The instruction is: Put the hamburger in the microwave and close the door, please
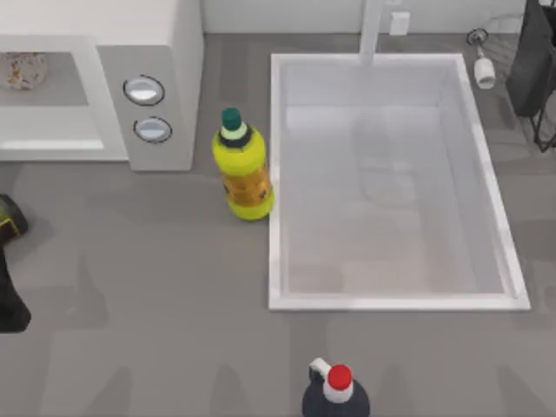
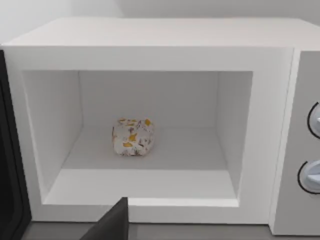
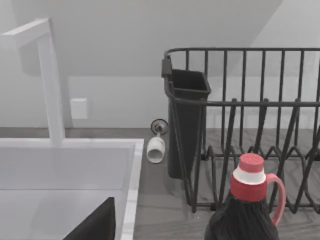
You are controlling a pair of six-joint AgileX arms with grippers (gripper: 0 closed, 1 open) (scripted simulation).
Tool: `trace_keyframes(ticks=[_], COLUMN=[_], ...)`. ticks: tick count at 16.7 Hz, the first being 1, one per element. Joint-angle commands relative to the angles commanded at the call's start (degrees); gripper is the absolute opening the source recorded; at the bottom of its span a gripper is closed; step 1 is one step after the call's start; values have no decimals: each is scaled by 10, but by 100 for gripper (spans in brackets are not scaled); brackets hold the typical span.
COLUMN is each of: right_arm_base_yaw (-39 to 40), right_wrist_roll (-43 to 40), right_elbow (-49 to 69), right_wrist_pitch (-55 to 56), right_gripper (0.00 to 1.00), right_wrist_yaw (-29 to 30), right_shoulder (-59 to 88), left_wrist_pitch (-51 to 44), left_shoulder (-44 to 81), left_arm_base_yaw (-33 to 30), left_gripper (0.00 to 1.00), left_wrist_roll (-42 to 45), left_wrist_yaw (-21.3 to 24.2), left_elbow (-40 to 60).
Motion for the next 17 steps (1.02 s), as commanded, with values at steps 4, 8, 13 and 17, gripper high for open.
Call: trace_keyframes(ticks=[4, 8, 13, 17], right_arm_base_yaw=[0, 0, 0, 0], right_wrist_roll=[0, 0, 0, 0], right_elbow=[0, 0, 0, 0], right_wrist_pitch=[0, 0, 0, 0], right_gripper=[100, 100, 100, 100], right_wrist_yaw=[0, 0, 0, 0], right_shoulder=[0, 0, 0, 0], left_wrist_pitch=[0, 0, 0, 0], left_shoulder=[0, 0, 0, 0], left_arm_base_yaw=[0, 0, 0, 0], left_gripper=[47, 17, 0, 0], left_wrist_roll=[0, 0, 0, 0], left_wrist_yaw=[0, 0, 0, 0], left_elbow=[0, 0, 0, 0])
